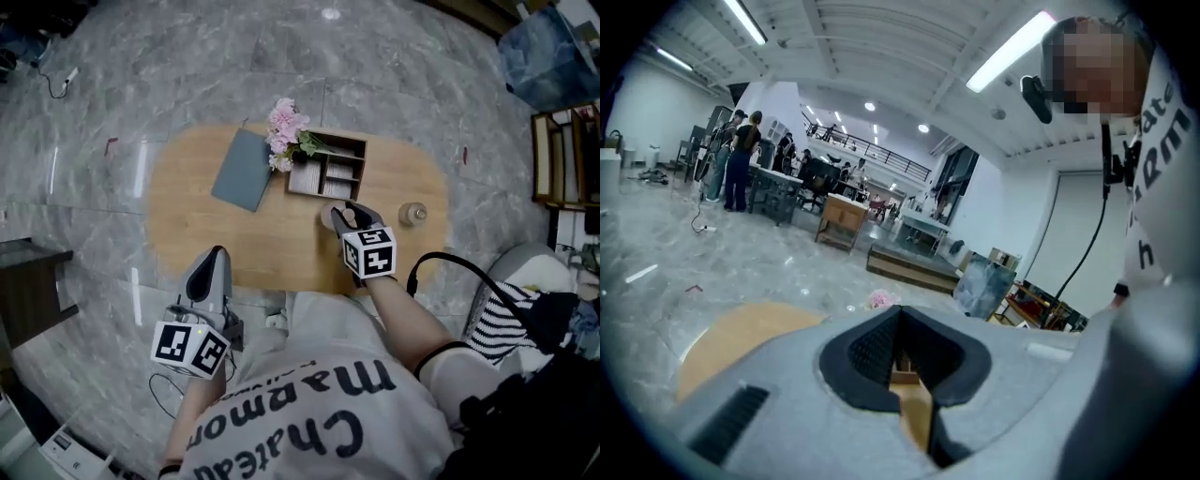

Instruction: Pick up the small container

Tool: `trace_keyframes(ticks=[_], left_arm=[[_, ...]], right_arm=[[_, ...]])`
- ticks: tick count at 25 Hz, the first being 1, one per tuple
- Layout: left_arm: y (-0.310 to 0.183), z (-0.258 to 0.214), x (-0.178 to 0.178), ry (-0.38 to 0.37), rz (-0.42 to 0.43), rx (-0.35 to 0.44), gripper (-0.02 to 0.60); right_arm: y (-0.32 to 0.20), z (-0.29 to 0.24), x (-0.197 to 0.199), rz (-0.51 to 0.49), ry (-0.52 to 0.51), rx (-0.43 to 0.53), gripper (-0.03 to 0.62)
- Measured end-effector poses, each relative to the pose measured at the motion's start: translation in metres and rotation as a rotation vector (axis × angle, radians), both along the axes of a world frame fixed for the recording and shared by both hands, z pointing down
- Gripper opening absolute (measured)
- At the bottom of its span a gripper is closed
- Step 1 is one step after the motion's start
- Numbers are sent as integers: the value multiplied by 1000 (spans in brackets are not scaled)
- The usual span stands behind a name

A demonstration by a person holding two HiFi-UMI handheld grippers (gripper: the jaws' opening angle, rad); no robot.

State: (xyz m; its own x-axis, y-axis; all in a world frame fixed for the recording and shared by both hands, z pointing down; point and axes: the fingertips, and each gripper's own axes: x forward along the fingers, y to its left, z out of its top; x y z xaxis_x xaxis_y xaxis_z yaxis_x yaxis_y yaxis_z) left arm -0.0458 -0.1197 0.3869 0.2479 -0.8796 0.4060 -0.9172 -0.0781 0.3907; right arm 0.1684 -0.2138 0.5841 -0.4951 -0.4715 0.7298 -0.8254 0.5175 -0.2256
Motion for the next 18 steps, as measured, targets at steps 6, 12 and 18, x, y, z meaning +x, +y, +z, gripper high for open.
trace_keyframes(ticks=[6, 12, 18], left_arm=[[-16, -57, -8, -6, 12, 184, 14], [-13, -116, -20, -5, 21, 313, 14], [5, -164, -29, -8, 97, 390, 14]], right_arm=[[-33, -89, -9, 45, -71, 142, 132], [-39, -179, -18, 66, -154, 278, 132], [-31, -291, -34, 65, -260, 478, 132]])
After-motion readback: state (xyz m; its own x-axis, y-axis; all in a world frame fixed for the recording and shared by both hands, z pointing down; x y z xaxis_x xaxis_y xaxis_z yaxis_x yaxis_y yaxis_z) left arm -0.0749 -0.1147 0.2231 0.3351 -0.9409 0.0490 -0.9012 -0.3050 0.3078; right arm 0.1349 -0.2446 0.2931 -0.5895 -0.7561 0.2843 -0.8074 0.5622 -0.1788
